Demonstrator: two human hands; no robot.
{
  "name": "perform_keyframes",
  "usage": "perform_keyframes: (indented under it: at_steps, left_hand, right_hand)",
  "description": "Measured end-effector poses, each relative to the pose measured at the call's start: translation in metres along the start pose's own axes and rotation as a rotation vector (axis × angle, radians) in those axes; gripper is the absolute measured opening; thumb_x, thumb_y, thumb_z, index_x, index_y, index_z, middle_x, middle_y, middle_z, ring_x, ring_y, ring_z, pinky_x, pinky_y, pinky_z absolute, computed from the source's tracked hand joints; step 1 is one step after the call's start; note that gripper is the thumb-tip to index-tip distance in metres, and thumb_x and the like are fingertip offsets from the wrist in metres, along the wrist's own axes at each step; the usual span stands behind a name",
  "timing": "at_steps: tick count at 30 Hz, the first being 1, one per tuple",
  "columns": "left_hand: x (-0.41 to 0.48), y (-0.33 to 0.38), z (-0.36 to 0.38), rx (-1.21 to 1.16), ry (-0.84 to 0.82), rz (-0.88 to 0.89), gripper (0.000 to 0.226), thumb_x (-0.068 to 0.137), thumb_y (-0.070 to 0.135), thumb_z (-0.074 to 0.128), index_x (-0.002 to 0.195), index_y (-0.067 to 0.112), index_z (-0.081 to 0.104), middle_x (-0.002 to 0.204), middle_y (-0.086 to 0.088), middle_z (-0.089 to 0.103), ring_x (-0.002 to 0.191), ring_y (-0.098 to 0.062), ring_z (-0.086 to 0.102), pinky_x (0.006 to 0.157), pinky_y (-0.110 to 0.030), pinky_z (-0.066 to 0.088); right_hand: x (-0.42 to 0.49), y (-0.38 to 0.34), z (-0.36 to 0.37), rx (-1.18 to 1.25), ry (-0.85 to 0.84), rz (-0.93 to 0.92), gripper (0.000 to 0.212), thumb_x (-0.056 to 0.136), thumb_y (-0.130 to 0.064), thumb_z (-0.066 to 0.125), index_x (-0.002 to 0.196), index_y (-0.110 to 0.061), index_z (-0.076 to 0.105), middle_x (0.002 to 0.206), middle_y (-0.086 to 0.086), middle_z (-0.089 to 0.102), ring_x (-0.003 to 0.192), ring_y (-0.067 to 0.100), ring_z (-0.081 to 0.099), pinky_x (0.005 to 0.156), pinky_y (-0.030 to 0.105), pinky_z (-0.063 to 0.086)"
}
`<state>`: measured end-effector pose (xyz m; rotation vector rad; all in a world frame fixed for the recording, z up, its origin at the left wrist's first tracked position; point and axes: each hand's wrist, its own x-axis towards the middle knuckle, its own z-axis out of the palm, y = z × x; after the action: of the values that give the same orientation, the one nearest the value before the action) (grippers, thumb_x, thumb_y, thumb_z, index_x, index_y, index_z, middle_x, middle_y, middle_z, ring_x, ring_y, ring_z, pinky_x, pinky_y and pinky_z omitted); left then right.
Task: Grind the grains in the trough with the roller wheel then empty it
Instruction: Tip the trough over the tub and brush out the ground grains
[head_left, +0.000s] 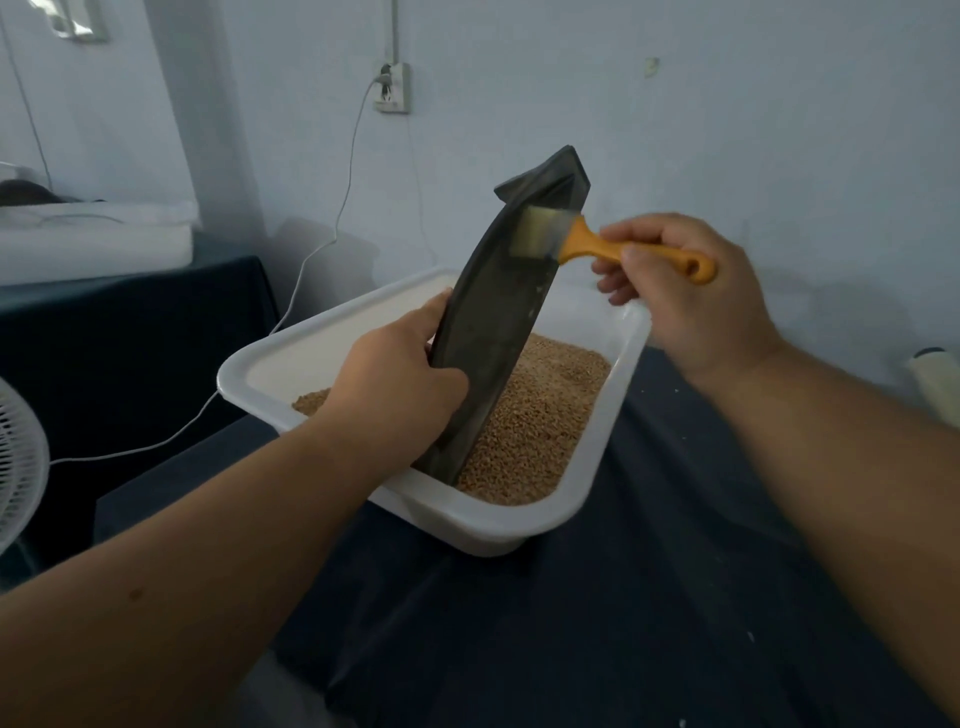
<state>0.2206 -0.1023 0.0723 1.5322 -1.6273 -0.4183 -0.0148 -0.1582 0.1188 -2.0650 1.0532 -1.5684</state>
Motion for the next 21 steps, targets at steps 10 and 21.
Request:
perform_keyframes:
  at_steps: [10, 21]
  left_hand:
    - [-0.001, -0.002, 0.0, -0.013, 0.008, 0.031, 0.074, 0.08, 0.018, 0.055, 0.141, 0.054, 0.033, 0.085, 0.025, 0.063, 0.072, 0.015, 0.058, 0.042, -0.005, 0.042]
    - [-0.001, -0.002, 0.0, -0.023, 0.005, 0.027, 0.074, 0.079, 0.018, 0.055, 0.141, 0.053, 0.034, 0.083, 0.024, 0.063, 0.068, 0.009, 0.061, 0.042, -0.008, 0.045]
  right_hand:
    - [0.023, -0.009, 0.01, 0.185, 0.066, 0.369, 0.023, 0.084, -0.017, 0.051, 0.085, -0.006, 0.07, 0.07, 0.014, 0.072, 0.064, 0.03, 0.071, 0.059, 0.036, 0.058]
    - [0.024, -0.016, 0.015, 0.216, 0.125, 0.447, 0.016, 0.09, -0.016, 0.056, 0.095, -0.005, 0.067, 0.075, 0.013, 0.073, 0.071, 0.027, 0.073, 0.065, 0.035, 0.061]
